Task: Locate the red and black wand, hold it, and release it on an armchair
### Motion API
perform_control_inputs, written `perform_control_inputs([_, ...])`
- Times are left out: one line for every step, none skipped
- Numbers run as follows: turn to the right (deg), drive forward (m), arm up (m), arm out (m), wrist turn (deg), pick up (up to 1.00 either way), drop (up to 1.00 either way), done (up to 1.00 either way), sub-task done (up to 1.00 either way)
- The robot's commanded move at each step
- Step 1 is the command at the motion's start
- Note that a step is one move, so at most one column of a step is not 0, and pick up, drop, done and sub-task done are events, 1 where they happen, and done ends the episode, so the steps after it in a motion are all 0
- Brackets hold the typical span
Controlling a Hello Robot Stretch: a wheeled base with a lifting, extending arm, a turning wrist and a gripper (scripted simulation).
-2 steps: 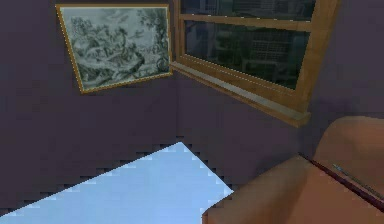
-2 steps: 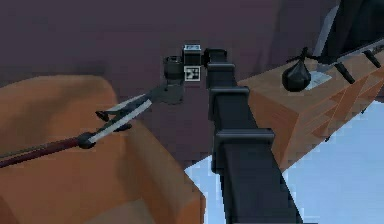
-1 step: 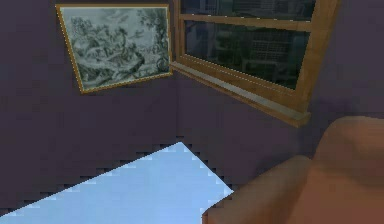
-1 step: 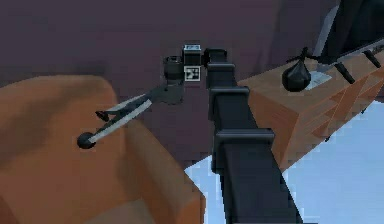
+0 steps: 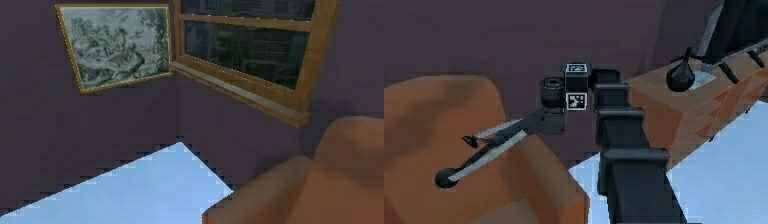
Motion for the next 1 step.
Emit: perform_control_inputs([0.0,0.0,0.0,0.0,0.0,0.0,0.0,1.0,0.0])
